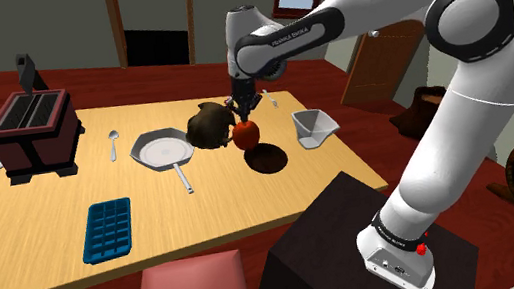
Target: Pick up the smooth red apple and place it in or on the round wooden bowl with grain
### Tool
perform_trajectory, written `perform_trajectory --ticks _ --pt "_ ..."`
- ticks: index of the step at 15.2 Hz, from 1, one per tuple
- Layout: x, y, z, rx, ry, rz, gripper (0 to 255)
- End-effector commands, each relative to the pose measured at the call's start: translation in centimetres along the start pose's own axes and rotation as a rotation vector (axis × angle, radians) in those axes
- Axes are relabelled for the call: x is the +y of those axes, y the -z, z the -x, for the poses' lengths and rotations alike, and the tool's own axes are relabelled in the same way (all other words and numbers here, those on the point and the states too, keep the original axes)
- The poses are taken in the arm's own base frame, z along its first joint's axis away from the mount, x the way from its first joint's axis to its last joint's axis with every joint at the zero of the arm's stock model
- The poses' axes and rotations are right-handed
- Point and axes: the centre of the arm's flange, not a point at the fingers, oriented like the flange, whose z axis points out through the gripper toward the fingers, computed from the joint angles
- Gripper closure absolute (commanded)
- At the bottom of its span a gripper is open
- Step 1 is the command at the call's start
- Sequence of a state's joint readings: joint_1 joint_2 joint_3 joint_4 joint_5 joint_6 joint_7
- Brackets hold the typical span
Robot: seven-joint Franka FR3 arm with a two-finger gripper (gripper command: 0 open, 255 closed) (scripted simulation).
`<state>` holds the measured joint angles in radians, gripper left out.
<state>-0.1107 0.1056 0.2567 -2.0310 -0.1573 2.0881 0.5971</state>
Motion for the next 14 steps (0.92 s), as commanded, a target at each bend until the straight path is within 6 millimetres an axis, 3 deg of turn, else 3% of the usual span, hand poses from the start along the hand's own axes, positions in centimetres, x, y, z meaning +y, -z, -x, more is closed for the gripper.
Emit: perform_trajectory --ticks 1,9,14 --pt "2.3 0.7 -0.3 0.0 0.001 0.0 255" --pt "12.4 4.4 -1.5 0.0 0.001 0.0 255" --pt "12.1 1.8 -1.5 0.0 0.001 0.0 255"
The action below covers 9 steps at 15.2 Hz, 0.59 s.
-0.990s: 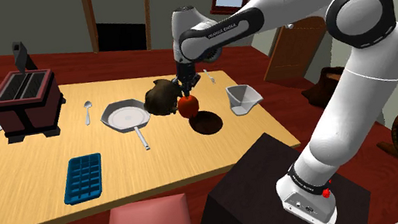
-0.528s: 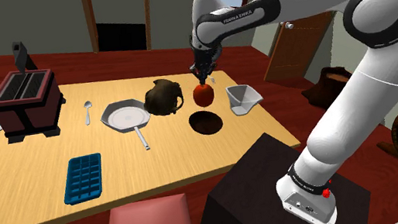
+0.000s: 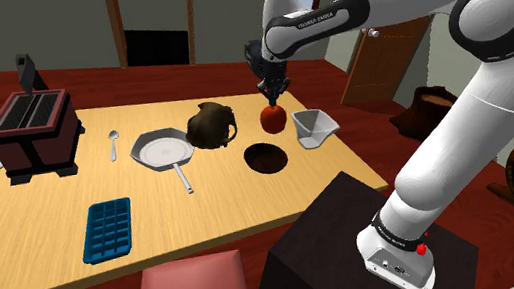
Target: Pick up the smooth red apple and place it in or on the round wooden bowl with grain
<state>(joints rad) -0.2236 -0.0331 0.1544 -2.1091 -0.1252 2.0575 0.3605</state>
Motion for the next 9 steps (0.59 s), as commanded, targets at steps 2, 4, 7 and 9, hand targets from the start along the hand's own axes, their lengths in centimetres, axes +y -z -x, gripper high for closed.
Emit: perform_trajectory --ticks 2,4,7,9 --pt "-0.2 -1.5 0.0 0.0 0.0 0.0 255" --pt "-0.3 -2.5 0.0 0.0 0.0 0.0 255" --pt "-0.5 -4.1 0.1 0.0 0.0 0.0 255" --pt "-0.6 -5.1 0.1 0.0 0.0 0.0 255"
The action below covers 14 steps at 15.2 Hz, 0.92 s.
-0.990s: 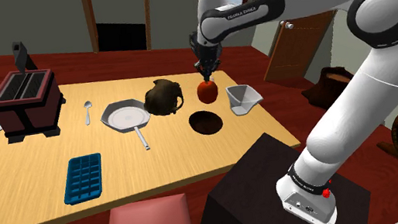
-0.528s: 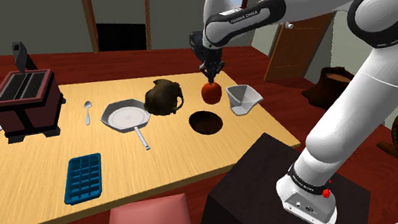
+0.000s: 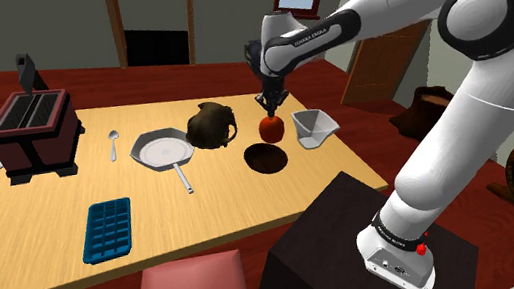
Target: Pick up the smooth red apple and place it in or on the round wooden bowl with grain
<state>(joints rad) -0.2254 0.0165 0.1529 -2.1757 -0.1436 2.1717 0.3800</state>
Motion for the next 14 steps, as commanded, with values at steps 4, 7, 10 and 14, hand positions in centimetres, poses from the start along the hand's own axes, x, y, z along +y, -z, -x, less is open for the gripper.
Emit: perform_trajectory --ticks 4,7,10,14 --pt "-0.4 -2.6 0.0 0.001 0.0 0.0 255" --pt "-0.6 -4.2 0.1 0.001 0.0 0.0 255" --pt "-0.8 -5.7 0.1 0.001 0.0 0.0 255" --pt "-1.0 -7.8 0.1 0.001 0.0 0.0 255"
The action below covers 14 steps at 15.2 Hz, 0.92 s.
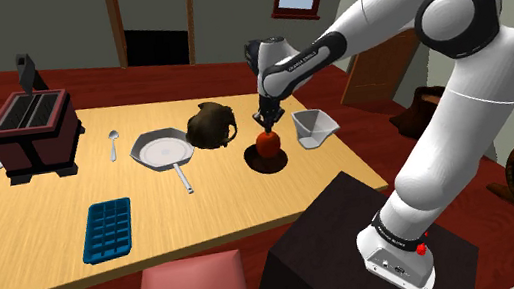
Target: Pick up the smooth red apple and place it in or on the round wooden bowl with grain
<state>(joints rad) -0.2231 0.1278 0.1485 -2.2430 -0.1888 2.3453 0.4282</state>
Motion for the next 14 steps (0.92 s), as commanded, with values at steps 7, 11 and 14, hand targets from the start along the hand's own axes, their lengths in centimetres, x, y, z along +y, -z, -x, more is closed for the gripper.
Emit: perform_trajectory --ticks 7,11,14 --pt "0.0 -0.5 0.0 0.001 0.0 0.0 255" --pt "0.0 -0.5 0.0 0.001 0.0 0.0 0" --pt "0.0 0.8 0.0 0.001 0.0 0.0 0"
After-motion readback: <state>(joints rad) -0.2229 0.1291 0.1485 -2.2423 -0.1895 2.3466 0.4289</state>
